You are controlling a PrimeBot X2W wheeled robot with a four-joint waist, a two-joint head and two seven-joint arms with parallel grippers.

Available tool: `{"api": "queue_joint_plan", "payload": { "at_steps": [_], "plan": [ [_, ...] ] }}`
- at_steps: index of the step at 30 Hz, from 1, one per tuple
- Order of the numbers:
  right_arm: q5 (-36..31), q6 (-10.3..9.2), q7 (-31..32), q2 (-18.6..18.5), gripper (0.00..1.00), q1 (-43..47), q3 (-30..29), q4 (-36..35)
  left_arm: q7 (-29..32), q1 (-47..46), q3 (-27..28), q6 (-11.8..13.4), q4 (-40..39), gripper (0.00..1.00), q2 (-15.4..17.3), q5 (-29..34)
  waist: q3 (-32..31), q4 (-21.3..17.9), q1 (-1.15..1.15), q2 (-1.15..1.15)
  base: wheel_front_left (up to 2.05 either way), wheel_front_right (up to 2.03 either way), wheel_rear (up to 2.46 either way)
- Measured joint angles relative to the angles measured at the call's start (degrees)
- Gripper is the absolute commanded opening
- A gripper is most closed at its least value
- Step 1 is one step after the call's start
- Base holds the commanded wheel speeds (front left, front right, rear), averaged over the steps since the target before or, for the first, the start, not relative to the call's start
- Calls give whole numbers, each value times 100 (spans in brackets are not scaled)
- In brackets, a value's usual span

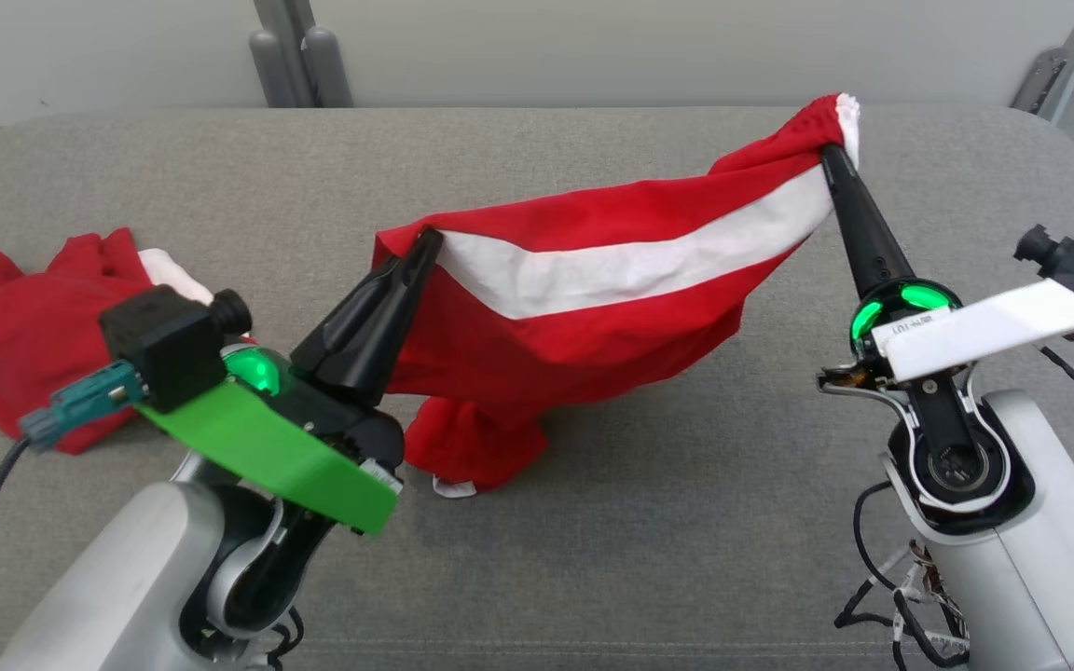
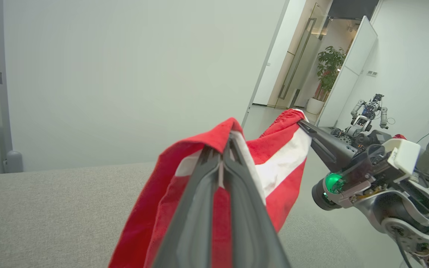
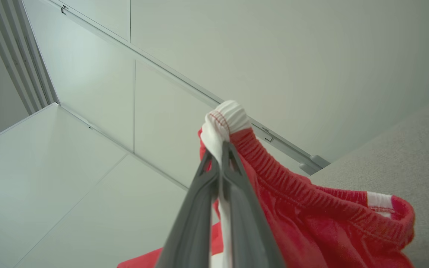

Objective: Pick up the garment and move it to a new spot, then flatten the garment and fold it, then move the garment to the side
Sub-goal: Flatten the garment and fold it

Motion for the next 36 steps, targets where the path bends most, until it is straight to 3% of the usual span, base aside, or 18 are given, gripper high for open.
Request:
{"api": "queue_joint_plan", "payload": {
  "at_steps": [8, 13, 16, 19, 24, 28, 31, 34, 36],
  "plan": [
    [220, -41, -240, 73, 0, 856, -152, -2090, 122, 415, 396, 523, -1934, 0, 515, 1, -40, -300, 0, 0, 0, 0, 0],
    [196, -336, -218, -20, 0, 1150, -86, -2999, 355, 434, 864, 702, -2838, 0, 831, 8, 105, -402, 0, 0, 0, 0, 0],
    [298, -624, -126, -21, 0, 1338, -76, -3062, 557, 449, 1103, 739, -3002, 0, 927, -124, 250, -434, 0, 0, 0, 0, 0],
    [427, -745, 100, -34, 0, 1386, 13, -2753, 856, 455, 1189, 770, -2814, 0, 996, -449, 437, -449, 0, 0, 0, 0, 0],
    [357, -795, 595, -225, 0, 968, 214, -1792, 1467, 202, 1246, 776, -1789, 0, 1327, -653, 794, -438, 0, 0, 0, 0, 0],
    [22, -817, 728, -120, 0, -226, 71, -958, 1804, -547, 1221, 776, -1084, 0, 1290, -789, 1099, -400, 0, 0, 0, 0, 0],
    [-202, -812, 726, 191, 0, -1183, -281, -121, 1918, -1256, 1281, 775, -594, 0, 1240, -678, 1332, -361, 0, 0, 0, 0, 0],
    [-455, -810, 608, 530, 0, -2001, -676, 485, 1924, -1964, 1288, 768, -316, 0, 982, -628, 1569, -318, 0, 0, 0, 0, 0],
    [-658, -792, 568, 556, 0, -2588, -858, 703, 1830, -2455, 1318, 765, -175, 0, 754, -567, 1728, -283, 0, 0, 0, 0, 0]
  ]
}}
